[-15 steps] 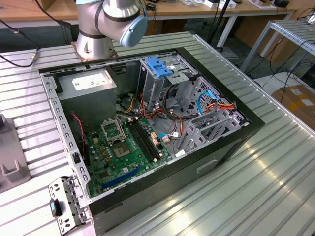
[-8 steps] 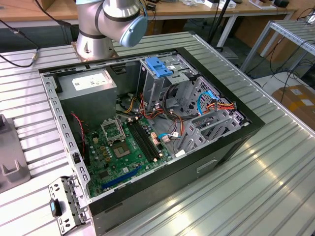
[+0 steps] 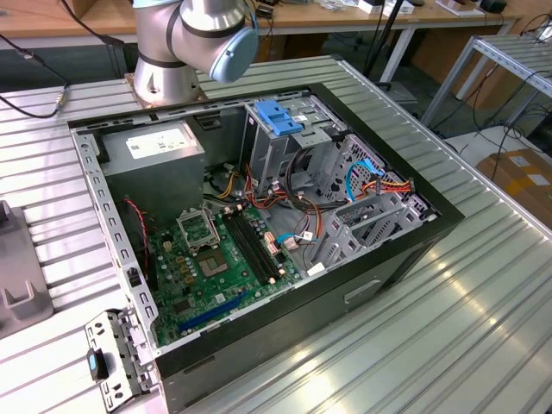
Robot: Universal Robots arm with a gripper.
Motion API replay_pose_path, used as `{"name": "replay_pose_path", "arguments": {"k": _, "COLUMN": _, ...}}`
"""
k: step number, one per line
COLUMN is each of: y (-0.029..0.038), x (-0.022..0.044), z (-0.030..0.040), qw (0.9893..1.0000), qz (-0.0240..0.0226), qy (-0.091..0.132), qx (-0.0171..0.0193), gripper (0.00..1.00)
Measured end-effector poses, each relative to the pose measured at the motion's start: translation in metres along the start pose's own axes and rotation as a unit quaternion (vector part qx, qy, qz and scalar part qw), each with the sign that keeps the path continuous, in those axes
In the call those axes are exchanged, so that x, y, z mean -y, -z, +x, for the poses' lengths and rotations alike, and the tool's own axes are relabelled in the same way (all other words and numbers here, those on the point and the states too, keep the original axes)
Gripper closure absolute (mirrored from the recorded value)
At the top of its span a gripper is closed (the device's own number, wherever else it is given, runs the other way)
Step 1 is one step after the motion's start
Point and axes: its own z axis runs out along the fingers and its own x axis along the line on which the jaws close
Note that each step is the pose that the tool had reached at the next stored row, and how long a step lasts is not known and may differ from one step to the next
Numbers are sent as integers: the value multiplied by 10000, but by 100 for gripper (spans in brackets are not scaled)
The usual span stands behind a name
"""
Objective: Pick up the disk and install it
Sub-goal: 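Pick up the disk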
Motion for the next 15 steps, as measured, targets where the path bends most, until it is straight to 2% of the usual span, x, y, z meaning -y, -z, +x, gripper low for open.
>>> {"name": "replay_pose_path", "arguments": {"k": 15, "y": 1, "x": 0, "z": 0, "qw": 9997, "qz": -7, "qy": 237, "qx": 1, "gripper": 90}}
